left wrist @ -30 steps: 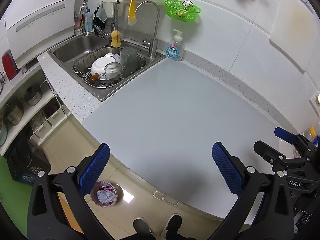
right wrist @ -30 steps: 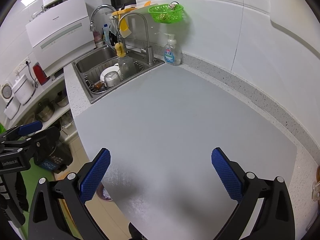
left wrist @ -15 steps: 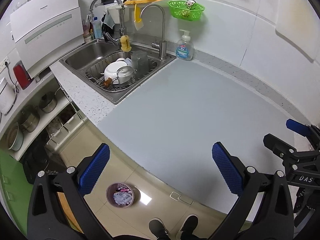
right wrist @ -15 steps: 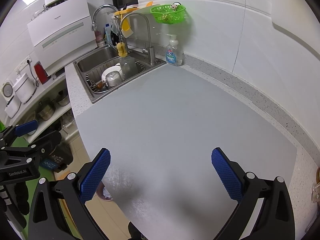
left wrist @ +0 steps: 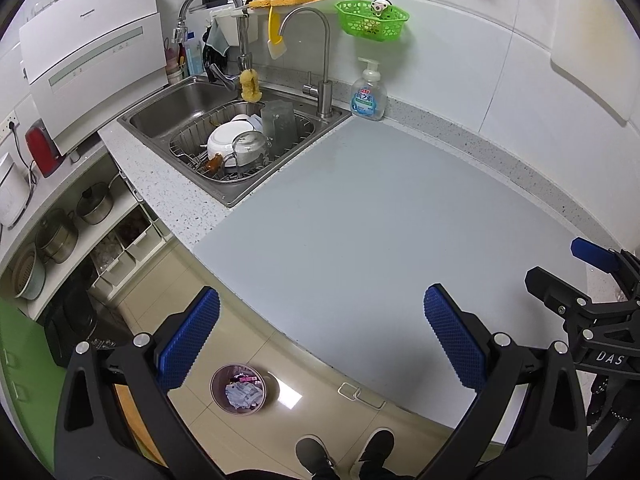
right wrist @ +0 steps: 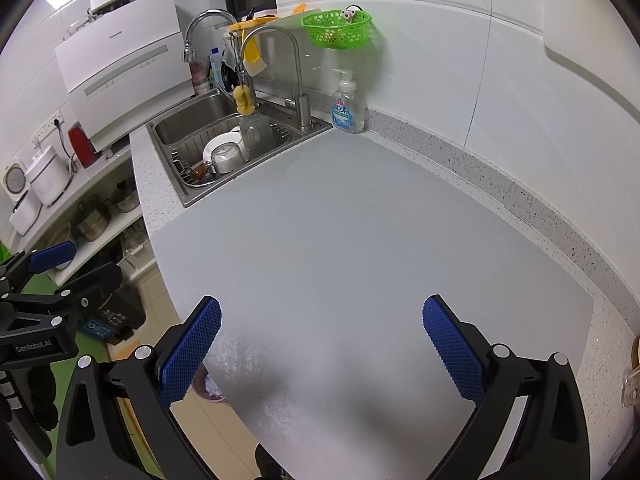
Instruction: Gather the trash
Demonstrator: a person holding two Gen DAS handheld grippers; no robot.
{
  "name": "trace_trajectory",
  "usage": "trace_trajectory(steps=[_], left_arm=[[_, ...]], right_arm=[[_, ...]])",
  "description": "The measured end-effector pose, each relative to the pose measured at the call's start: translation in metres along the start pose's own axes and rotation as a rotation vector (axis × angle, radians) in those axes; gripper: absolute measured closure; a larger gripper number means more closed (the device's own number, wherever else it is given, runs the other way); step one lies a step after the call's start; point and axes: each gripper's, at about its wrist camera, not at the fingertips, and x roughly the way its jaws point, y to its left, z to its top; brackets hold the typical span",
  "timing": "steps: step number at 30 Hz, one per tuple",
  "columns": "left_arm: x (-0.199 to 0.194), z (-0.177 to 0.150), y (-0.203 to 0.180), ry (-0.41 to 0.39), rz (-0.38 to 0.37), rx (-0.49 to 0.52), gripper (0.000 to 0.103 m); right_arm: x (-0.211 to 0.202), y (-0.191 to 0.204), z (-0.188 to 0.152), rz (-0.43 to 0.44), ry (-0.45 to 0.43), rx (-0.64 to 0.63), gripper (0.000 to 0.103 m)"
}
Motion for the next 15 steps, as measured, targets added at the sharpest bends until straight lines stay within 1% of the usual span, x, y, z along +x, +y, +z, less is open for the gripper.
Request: trace_trajectory(steps=[15], left_arm=[[-0.0007, 0.0001, -0.0018, -0.005, 0.0, -0.004, 0.003]], right_arm=[[-0.0003, -0.0009, -0.0003, 0.0, 0.001, 0.0, 0.006]])
